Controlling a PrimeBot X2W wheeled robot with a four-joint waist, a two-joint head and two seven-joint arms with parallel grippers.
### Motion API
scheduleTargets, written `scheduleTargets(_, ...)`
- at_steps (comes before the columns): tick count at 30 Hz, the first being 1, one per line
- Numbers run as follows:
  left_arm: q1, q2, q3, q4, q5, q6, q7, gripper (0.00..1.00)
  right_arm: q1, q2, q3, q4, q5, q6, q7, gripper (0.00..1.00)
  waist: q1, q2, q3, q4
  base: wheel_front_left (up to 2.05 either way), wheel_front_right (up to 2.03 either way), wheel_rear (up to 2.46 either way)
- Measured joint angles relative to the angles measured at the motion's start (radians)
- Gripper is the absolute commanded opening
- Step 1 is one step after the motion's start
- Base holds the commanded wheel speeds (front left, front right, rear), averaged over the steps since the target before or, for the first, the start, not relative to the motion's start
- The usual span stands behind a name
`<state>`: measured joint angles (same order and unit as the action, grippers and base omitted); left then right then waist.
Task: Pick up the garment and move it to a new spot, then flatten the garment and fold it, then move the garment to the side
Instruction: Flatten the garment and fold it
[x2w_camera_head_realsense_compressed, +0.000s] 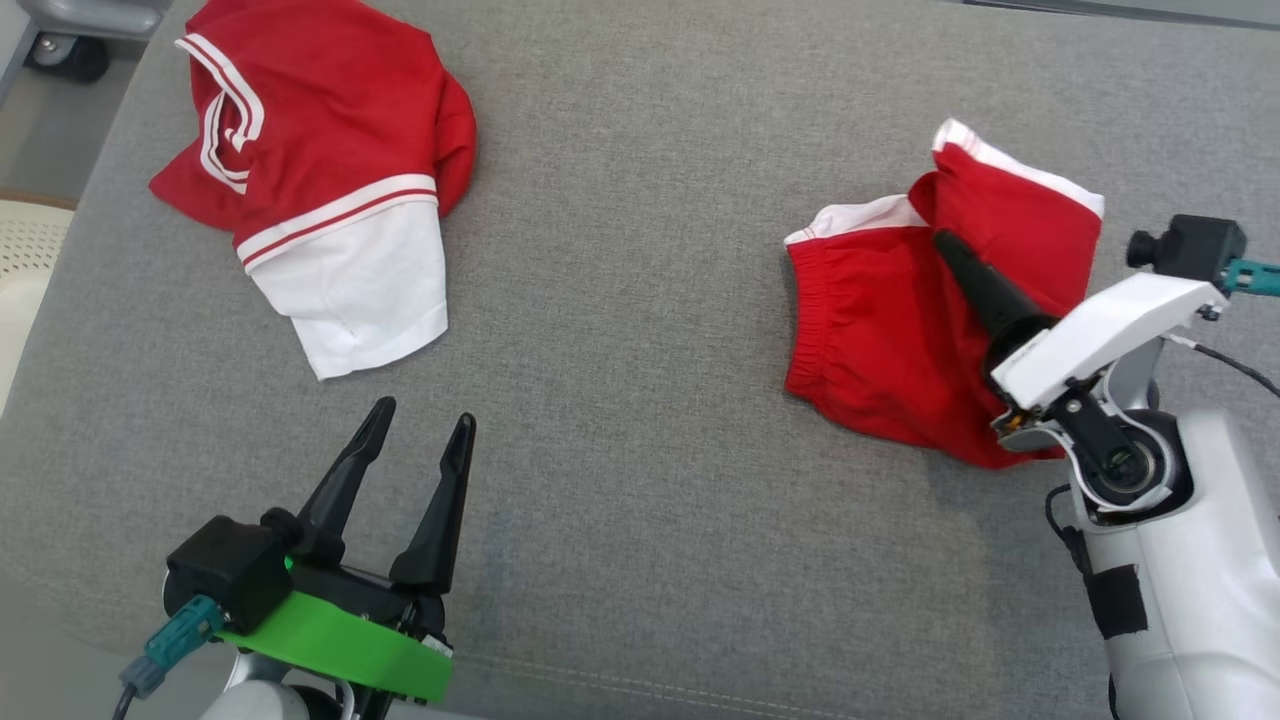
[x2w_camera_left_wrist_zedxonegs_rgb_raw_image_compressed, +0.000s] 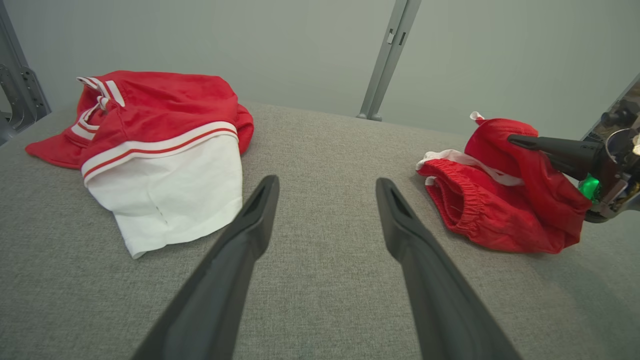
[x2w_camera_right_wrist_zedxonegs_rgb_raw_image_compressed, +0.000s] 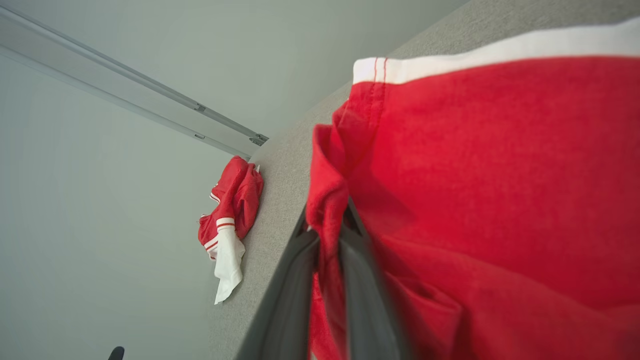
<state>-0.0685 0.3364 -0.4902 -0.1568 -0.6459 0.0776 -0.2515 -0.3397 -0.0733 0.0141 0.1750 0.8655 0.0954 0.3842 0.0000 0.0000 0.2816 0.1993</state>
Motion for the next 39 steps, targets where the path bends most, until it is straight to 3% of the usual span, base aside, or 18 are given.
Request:
scheduleTargets(11, -0.018, -0.004, -0.003, 0.008, 0.003, -0.007, 0.0, 1.0, 0.0, 0.012, 0.161, 0.025, -0.089, -0.028, 0.014, 0.0, 0.0, 0.0, 0.032, 0.042, 0.0, 0.0, 0.0)
scheduleTargets(25, -0.036, -0.008, -0.007, 0.023, 0.006, -0.02, 0.0, 1.0, -0.052, 0.011, 0.244, 0.03, -0.108, -0.071, 0.003, 0.0, 0.0, 0.0, 0.034, 0.044, 0.0, 0.0, 0.0)
scheduleTargets(26, -0.036, -0.008, -0.007, 0.024, 0.006, -0.022, 0.0, 1.0, -0.053, 0.01, 0.252, 0.033, -0.114, -0.071, 0.003, 0.12, 0.0, 0.0, 0.033, 0.044, 0.0, 0.0, 0.0)
scheduleTargets(27, -0.036, -0.01, -0.007, 0.026, 0.006, -0.022, 0.0, 1.0, -0.053, 0.01, 0.261, 0.034, -0.12, -0.071, 0.003, 0.43, 0.0, 0.0, 0.032, 0.043, 0.0, 0.0, 0.0)
scheduleTargets(28, -0.036, -0.011, -0.006, 0.029, 0.006, -0.022, 0.0, 1.0, -0.054, 0.01, 0.272, 0.035, -0.122, -0.07, 0.003, 0.84, 0.0, 0.0, 0.031, 0.042, 0.0, 0.0, 0.0)
scheduleTargets(29, -0.036, -0.012, -0.004, 0.034, 0.006, -0.022, 0.0, 1.0, -0.058, 0.01, 0.286, 0.037, -0.129, -0.069, 0.002, 1.0, 0.0, 0.0, 0.029, 0.041, 0.0, 0.0, 0.0)
scheduleTargets(39, -0.034, -0.011, 0.011, 0.047, 0.008, -0.02, 0.0, 1.0, -0.063, 0.01, 0.317, -0.043, -0.195, -0.052, -0.078, 1.0, 0.0, 0.0, -0.001, 0.002, 0.0, 0.0, 0.0)
